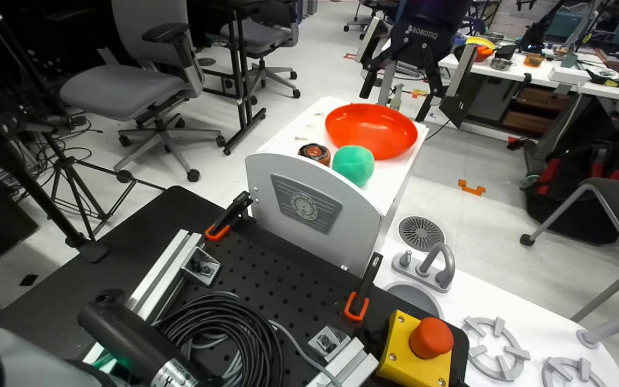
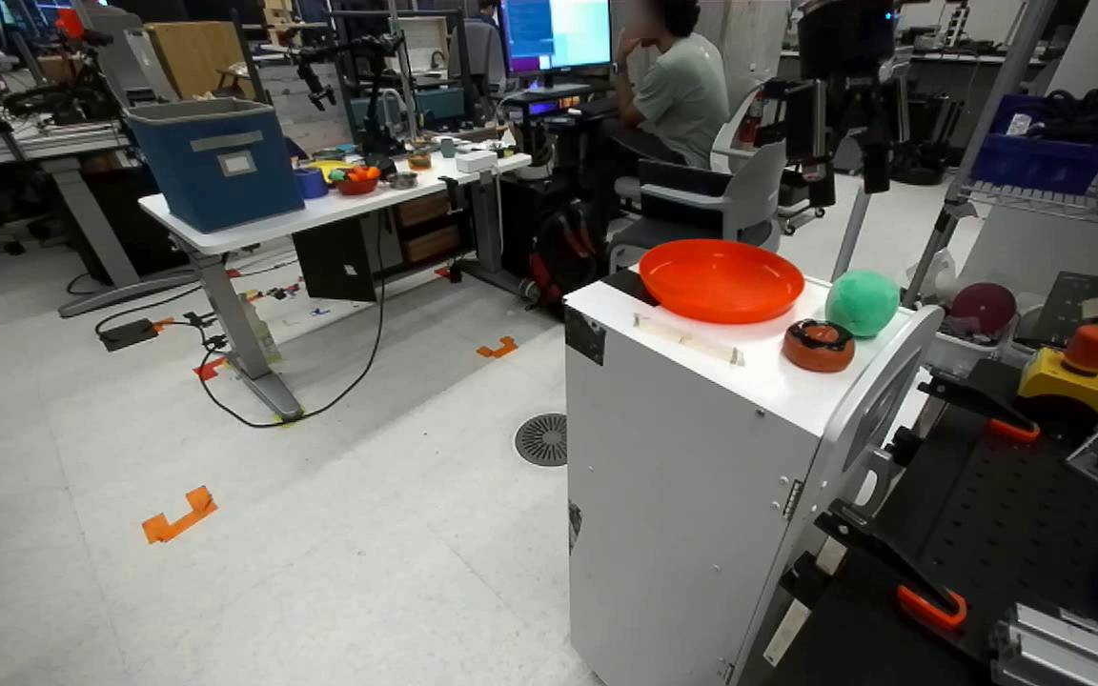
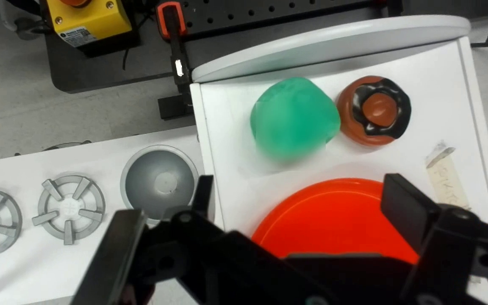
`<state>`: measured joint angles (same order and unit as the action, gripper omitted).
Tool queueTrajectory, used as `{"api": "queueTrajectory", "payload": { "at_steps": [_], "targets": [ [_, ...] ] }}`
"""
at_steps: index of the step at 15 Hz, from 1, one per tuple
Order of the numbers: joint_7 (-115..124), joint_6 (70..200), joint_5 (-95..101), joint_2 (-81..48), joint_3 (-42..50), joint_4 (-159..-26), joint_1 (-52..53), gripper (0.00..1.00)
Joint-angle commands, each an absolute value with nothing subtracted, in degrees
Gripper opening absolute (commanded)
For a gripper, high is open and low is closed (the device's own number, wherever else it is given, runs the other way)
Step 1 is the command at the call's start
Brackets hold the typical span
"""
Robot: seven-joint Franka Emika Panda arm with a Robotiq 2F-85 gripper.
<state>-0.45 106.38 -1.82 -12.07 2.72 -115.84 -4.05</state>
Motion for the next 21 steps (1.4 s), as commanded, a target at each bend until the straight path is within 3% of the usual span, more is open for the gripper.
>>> {"api": "queueTrajectory", "payload": {
  "at_steps": [1, 21],
  "targets": [
    [-1.2, 104.6, -3.4, -12.6, 1.7, -114.3, -3.1, 1.00],
    [-1.8, 104.4, -3.6, -14.6, 0.6, -114.0, -2.2, 1.00]
  ]
}}
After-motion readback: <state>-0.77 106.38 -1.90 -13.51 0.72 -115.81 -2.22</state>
